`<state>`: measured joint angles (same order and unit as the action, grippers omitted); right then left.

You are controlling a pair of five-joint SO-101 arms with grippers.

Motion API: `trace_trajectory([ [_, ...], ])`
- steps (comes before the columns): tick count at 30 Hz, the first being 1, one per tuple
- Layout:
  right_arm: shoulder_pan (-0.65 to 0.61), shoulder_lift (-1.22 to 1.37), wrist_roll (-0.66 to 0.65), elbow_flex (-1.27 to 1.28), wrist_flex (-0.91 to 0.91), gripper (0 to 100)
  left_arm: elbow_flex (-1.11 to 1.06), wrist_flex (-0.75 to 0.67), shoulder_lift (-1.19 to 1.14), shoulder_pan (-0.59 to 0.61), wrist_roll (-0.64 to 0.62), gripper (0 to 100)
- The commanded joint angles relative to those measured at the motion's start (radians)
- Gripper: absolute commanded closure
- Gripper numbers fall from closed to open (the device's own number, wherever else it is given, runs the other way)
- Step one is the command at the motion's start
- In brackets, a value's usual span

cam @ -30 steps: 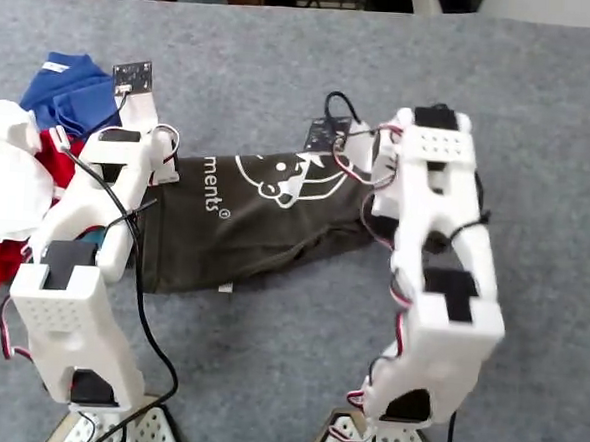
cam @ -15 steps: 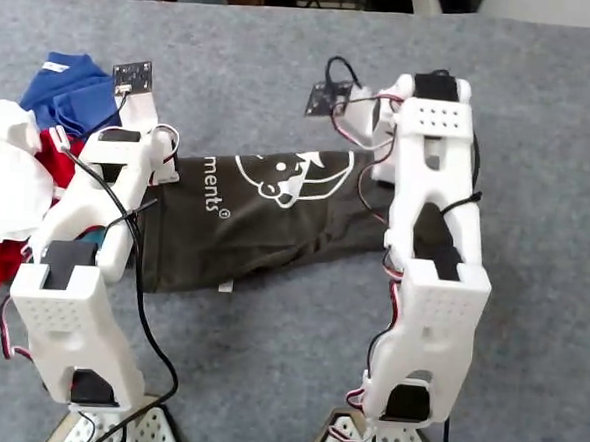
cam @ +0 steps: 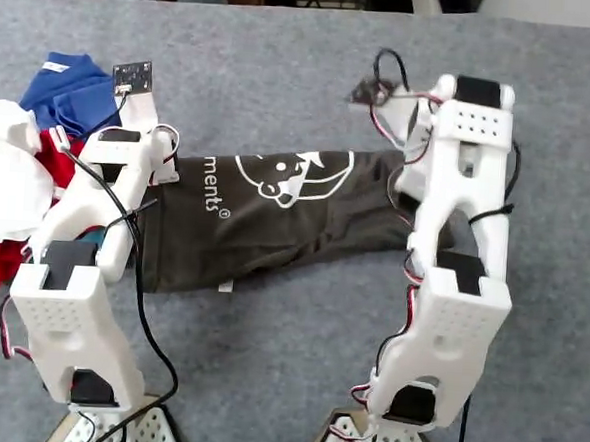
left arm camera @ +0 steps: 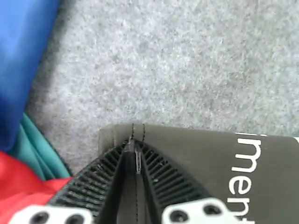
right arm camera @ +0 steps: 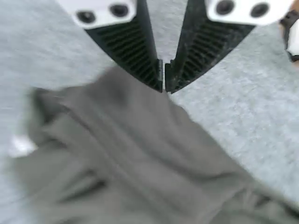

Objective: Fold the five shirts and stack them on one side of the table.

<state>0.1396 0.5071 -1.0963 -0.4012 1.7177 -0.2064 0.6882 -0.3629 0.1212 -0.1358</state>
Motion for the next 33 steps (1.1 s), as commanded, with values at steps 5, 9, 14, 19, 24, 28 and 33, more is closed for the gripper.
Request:
trace_trajectory([
  [5, 0.014, 0.024, 0.14, 0.228, -0.503, 98.4, 0.016, -0.014, 0.012, 0.015, -0.005, 97],
  [9, 0.026, 0.005, 0.161, 0.173, -0.474, 98.4, 0.016, -0.014, 0.012, 0.015, -0.005, 97],
  [14, 0.023, -0.077, 0.104, 0.076, -0.23, 98.4, 0.028, 0.026, 0.014, 0.013, -0.005, 97],
  [19, 0.025, -0.137, 0.018, 0.018, -0.04, 98.4, 0.05, 0.133, 0.103, 0.015, -0.006, 97],
  [24, 0.06, -0.222, 0.049, -0.038, 0.02, 98.4, 0.062, 0.336, 0.272, 0.021, -0.011, 94],
  [28, 0.098, -0.289, 0.137, -0.041, 0.012, 98.4, 0.059, 0.488, 0.376, 0.016, -0.048, 93],
  [33, 0.097, -0.366, 0.158, -0.033, -0.014, 98.4, 0.024, 0.512, 0.434, 0.159, -0.058, 93],
])
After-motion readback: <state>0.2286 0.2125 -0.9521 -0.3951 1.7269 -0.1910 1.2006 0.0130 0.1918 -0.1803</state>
